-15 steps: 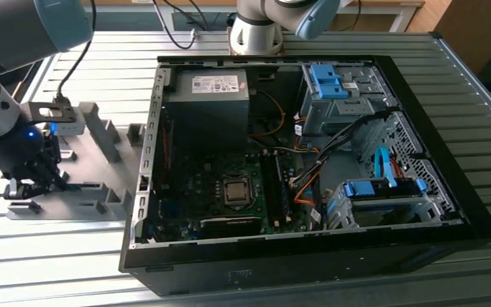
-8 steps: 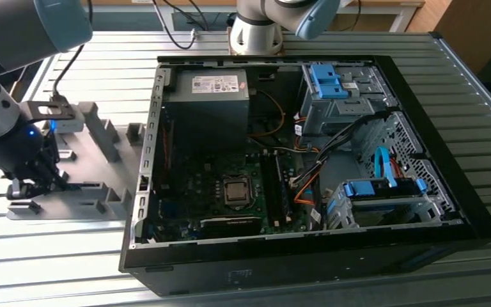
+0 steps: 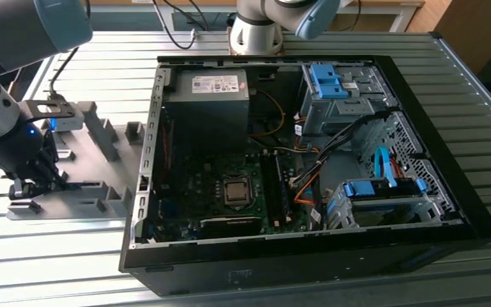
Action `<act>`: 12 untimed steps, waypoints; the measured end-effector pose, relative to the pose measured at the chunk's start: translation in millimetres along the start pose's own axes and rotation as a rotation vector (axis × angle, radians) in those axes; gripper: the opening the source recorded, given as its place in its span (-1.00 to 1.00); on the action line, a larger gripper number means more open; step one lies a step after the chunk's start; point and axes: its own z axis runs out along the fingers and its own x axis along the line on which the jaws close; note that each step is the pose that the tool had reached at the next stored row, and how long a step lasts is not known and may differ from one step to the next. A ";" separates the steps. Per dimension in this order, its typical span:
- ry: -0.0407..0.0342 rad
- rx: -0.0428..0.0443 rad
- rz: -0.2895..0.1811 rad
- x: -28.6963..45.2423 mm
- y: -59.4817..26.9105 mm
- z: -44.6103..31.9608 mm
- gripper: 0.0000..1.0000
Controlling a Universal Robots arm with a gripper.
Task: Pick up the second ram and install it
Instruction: 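Pick up the second ram and move it above second insertion slot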
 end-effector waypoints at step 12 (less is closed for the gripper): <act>-0.0003 0.0010 0.042 0.0 0.0 -1.8 -0.72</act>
